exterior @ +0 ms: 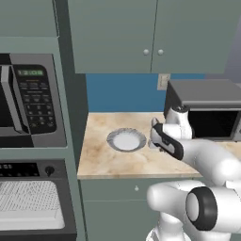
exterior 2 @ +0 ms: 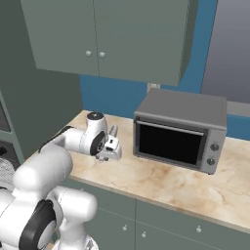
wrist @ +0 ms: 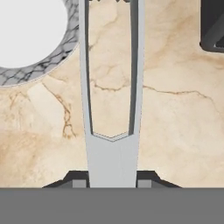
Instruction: Pick up the tongs from the counter and place them near the plate next to the oven.
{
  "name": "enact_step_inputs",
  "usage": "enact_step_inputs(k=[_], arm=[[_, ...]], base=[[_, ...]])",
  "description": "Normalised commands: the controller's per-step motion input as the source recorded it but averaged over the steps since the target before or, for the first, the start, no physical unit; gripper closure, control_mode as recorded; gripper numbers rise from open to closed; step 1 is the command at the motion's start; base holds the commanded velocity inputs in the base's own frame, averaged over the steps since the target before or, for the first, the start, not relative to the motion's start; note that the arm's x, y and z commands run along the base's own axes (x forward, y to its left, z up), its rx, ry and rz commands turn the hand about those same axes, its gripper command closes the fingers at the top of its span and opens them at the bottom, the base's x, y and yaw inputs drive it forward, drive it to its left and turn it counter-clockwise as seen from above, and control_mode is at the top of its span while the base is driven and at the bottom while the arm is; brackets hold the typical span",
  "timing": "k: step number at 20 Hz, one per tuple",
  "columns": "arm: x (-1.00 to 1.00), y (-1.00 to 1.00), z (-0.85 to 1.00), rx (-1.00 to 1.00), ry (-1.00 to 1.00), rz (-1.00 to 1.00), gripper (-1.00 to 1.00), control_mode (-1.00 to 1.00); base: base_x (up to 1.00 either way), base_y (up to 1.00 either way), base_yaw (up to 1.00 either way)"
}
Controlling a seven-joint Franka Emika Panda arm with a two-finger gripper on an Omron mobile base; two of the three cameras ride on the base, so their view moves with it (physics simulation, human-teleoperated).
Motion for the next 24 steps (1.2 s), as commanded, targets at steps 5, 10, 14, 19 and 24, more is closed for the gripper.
enact_step_inputs(k=[5, 10, 14, 19, 24], arm=[[-0.23, 0.0, -0.33, 0.0, 0.0, 0.0, 1.0, -1.0], [-0.01, 0.01, -0.62, 0.0, -0.03, 0.0, 1.0, -1.0], [0.0, 0.01, -0.31, 0.0, -0.02, 0.0, 1.0, -1.0], [0.03, 0.0, 0.0, -0.01, 0.0, 0.0, 1.0, -1.0], [0.0, 0.0, 0.0, 0.0, 0.0, 0.0, 1.0, -1.0]], base=[[0.0, 0.0, 0.0], [0.0, 0.0, 0.0], [0.0, 0.0, 0.0], [0.0, 0.0, 0.0], [0.0, 0.0, 0.0]])
